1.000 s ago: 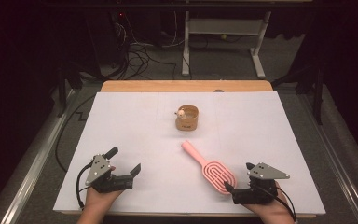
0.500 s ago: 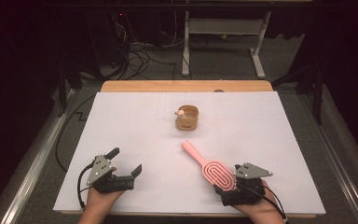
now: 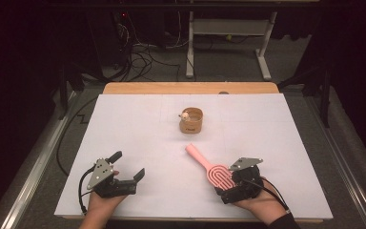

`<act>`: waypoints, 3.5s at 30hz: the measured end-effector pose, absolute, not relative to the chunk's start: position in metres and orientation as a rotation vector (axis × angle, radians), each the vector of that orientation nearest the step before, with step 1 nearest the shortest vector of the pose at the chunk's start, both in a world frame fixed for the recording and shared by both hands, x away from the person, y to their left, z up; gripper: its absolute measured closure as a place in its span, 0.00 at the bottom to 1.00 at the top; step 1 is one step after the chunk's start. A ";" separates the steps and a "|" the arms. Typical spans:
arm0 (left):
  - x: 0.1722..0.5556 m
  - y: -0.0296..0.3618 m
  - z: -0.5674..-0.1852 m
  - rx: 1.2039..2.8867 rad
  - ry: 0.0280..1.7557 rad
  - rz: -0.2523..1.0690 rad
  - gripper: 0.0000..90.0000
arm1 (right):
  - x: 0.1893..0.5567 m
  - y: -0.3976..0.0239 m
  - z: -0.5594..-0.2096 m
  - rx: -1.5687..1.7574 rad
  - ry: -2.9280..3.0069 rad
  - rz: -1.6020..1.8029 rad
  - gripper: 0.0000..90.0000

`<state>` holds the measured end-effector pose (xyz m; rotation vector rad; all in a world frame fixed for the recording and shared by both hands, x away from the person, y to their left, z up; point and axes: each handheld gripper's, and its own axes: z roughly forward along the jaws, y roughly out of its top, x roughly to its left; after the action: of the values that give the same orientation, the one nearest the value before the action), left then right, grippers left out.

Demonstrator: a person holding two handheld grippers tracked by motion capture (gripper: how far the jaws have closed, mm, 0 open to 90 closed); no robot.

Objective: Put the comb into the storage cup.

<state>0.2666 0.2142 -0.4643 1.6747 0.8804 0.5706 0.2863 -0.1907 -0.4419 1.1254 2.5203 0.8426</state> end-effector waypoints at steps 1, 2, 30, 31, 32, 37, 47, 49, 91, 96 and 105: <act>0.266 0.214 -0.464 1.675 0.877 0.570 0.00 | 0.287 -0.189 -0.441 1.123 2.529 0.824 0.01; 0.266 0.214 -0.464 1.677 0.873 0.570 0.00 | 0.288 -0.188 -0.441 1.118 2.538 0.806 0.02; 0.267 0.214 -0.464 1.671 0.873 0.566 0.00 | 0.298 -0.163 -0.439 1.098 2.628 0.557 0.21; 0.267 0.214 -0.464 1.676 0.870 0.568 0.00 | 0.299 -0.163 -0.438 1.101 2.630 0.555 0.21; 0.267 0.214 -0.463 1.676 0.870 0.568 0.00 | 0.299 -0.163 -0.438 1.101 2.632 0.551 0.21; 0.267 0.214 -0.463 1.675 0.871 0.570 0.00 | 0.300 -0.163 -0.438 1.105 2.640 0.550 0.21; 0.267 0.213 -0.464 1.672 0.873 0.570 0.00 | 0.300 -0.161 -0.440 1.091 2.656 0.532 0.22; 0.267 0.213 -0.464 1.673 0.873 0.571 0.00 | 0.301 -0.161 -0.439 1.096 2.660 0.527 0.22; 0.302 0.154 -0.452 1.754 0.779 0.679 0.00 | 0.310 -0.156 -0.415 0.938 2.736 0.701 0.23; 0.295 0.148 -0.460 1.834 0.720 0.730 0.00 | 0.312 -0.145 -0.418 0.902 2.745 0.748 0.23; 0.289 0.135 -0.467 1.938 0.630 0.796 0.00 | 0.313 -0.134 -0.423 0.874 2.787 0.731 0.23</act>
<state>0.2888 0.1352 -0.4671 1.9378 0.6300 0.7956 0.3133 -0.1345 -0.4230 0.8738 2.7868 0.7307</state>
